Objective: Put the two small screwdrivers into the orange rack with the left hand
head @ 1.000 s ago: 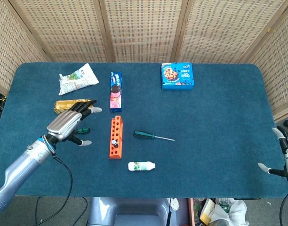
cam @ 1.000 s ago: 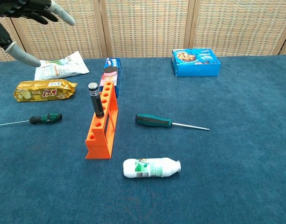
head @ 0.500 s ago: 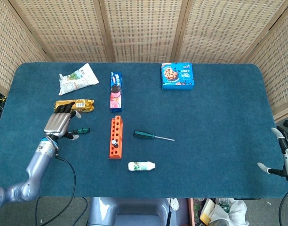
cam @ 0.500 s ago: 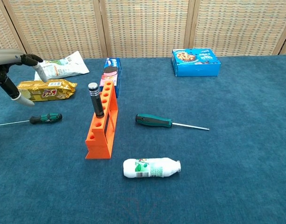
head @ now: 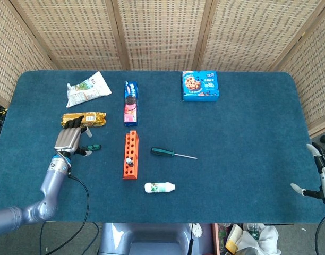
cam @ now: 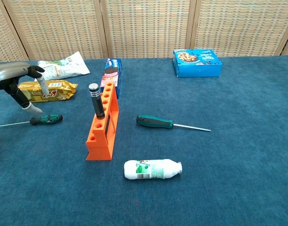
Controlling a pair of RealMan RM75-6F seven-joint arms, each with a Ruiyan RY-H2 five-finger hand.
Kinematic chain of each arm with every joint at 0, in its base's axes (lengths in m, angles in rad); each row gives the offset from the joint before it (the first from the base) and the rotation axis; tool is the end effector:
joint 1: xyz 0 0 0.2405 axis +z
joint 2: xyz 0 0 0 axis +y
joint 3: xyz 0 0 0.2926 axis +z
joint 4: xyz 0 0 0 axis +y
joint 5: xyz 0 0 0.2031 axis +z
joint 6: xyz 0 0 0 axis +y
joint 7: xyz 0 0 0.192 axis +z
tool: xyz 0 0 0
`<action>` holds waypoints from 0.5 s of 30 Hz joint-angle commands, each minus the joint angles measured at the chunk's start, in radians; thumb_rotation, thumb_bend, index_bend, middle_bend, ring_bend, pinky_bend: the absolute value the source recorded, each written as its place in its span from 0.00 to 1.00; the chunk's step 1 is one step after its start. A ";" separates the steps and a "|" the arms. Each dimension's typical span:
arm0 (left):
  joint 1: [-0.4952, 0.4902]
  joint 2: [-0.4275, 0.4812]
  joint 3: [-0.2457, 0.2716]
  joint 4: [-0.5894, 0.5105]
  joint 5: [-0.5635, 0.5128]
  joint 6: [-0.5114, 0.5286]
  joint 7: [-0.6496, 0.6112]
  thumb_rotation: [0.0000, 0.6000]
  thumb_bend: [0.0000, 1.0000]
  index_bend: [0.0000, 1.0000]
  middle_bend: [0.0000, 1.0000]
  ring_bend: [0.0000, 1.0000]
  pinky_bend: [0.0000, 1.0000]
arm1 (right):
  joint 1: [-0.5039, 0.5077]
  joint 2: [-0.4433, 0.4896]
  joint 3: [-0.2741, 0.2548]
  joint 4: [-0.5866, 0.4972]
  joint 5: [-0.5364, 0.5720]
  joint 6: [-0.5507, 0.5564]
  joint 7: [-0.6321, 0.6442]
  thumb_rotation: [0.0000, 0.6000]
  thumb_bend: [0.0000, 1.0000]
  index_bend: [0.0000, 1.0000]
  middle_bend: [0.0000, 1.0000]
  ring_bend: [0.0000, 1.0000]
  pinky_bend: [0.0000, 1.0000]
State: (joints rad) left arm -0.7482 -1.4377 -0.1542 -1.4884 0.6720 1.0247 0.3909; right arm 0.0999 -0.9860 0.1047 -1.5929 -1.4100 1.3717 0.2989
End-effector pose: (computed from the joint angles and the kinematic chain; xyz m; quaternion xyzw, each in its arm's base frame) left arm -0.2510 0.4317 0.0299 -0.6319 -0.4895 -0.2917 0.5253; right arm -0.3637 -0.2475 0.2315 0.5371 -0.4590 0.4136 0.5742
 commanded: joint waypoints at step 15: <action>-0.002 -0.106 -0.036 0.154 -0.054 -0.065 0.002 1.00 0.19 0.47 0.00 0.00 0.00 | 0.006 -0.003 0.001 0.005 0.009 -0.014 -0.002 1.00 0.00 0.00 0.00 0.00 0.00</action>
State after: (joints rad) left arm -0.7509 -1.5413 -0.1890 -1.3379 0.6165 0.9636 0.3959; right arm 0.1060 -0.9893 0.1057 -1.5876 -1.4012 1.3573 0.2973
